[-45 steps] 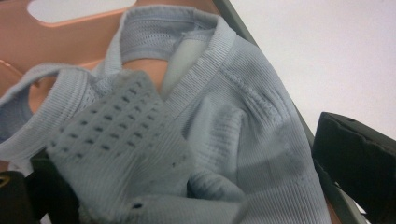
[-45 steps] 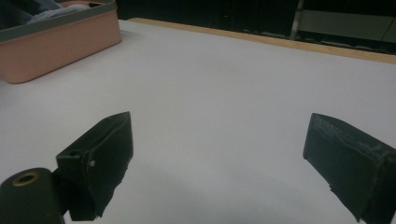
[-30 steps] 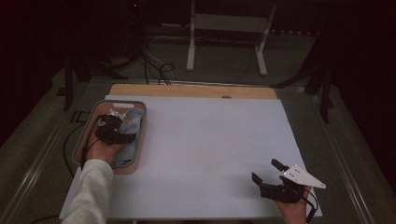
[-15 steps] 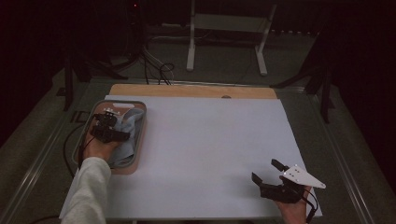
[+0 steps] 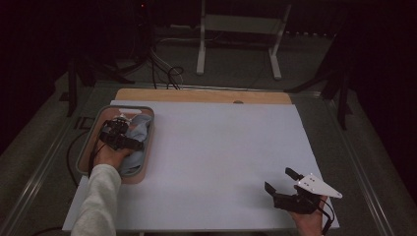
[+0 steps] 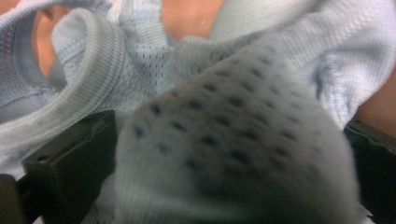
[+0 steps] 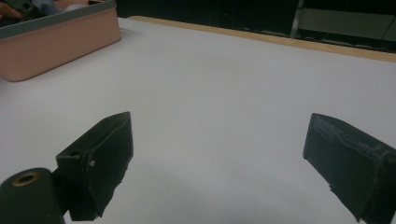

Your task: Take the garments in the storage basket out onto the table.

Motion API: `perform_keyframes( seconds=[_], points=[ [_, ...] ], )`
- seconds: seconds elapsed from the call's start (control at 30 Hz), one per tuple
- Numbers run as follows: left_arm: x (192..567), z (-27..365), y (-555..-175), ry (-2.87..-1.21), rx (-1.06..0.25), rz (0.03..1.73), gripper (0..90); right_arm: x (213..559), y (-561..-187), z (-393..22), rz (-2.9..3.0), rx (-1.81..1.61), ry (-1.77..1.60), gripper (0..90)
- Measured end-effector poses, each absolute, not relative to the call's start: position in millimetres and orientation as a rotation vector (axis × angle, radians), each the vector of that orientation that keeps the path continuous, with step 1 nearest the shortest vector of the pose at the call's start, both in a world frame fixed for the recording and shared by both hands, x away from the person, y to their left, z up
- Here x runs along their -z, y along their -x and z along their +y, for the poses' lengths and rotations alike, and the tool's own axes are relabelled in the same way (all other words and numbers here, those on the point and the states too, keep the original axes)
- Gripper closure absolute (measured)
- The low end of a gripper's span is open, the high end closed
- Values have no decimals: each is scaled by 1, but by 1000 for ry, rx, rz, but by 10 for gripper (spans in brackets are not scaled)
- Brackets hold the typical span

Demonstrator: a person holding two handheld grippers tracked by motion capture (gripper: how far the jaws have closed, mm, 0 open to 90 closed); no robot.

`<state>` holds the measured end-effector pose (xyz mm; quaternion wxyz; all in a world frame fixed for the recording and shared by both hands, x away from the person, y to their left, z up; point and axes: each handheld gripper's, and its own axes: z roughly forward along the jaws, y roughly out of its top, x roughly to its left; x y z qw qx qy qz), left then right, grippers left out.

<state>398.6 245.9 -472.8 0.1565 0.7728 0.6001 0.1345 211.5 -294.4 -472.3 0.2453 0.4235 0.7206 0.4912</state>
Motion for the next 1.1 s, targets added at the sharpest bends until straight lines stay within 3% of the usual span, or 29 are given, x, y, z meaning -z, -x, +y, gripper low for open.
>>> perform_keyframes(
  seconds=[0.47,0.87,1.1],
  points=[
    [482,248,-406,-2254,-307,1786,23,472,-211,-295,1966,-1344,-1156,86],
    [472,254,-402,-2201,-197,1714,584,472,-211,-295,1965,-1341,-1157,87],
    [457,263,-394,-2100,-221,1681,661,472,-211,-295,1965,-1338,-1159,87]
  ],
)
